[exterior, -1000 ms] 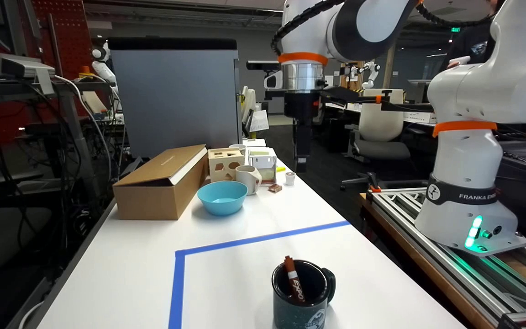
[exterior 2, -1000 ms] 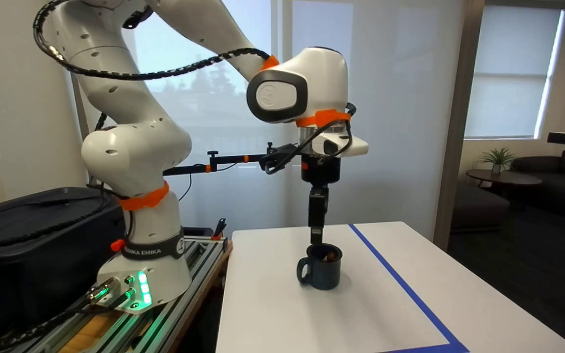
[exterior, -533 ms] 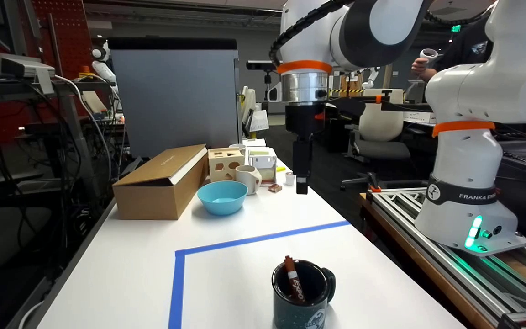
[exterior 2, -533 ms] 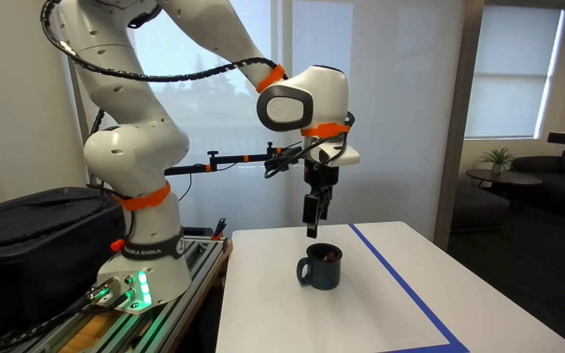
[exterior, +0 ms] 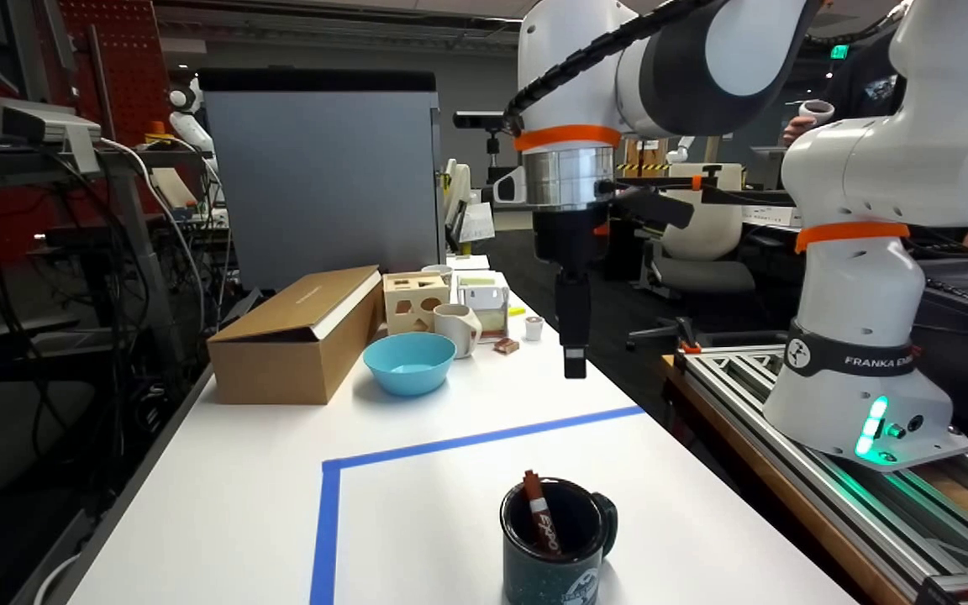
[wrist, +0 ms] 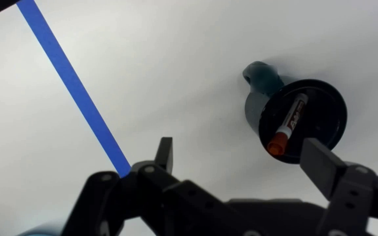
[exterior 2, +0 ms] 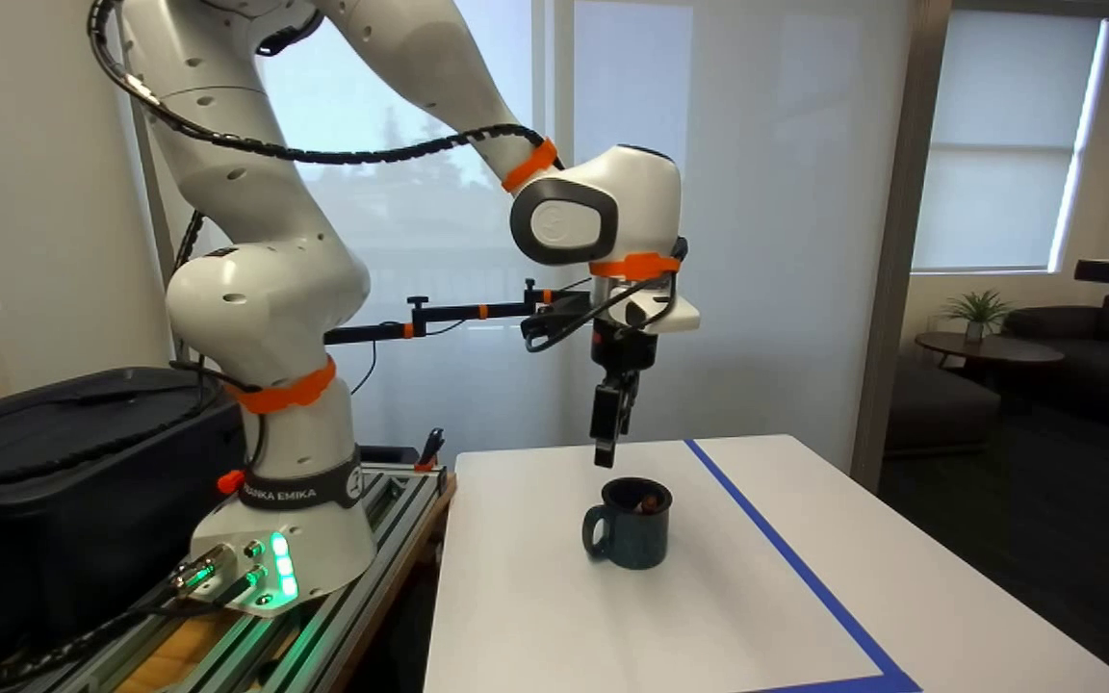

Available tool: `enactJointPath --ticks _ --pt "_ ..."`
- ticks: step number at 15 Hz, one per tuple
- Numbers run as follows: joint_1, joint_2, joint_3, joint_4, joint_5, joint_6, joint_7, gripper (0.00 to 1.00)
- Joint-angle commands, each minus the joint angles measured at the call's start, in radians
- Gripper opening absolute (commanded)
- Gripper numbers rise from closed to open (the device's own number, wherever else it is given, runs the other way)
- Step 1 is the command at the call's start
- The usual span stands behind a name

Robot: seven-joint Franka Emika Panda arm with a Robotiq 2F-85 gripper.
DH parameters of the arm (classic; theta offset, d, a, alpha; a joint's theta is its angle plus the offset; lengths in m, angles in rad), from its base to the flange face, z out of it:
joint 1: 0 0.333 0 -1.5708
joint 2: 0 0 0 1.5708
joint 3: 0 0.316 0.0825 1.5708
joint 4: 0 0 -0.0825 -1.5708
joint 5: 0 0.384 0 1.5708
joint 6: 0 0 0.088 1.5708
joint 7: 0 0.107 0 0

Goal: Put the marker on the table

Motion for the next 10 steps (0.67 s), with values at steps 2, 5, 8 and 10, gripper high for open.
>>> enactJointPath --ticks 2,5,8,10 --pt "0.056 0.074 0.016 0.001 0.117 0.111 0.044 1.00" --pt "0.080 0.131 0.030 0.001 0.195 0.225 0.095 1.00" --pt "0.099 0.196 0.052 0.001 0.239 0.328 0.157 1.00" --pt "0.118 0.235 0.066 0.001 0.287 0.402 0.198 1.00"
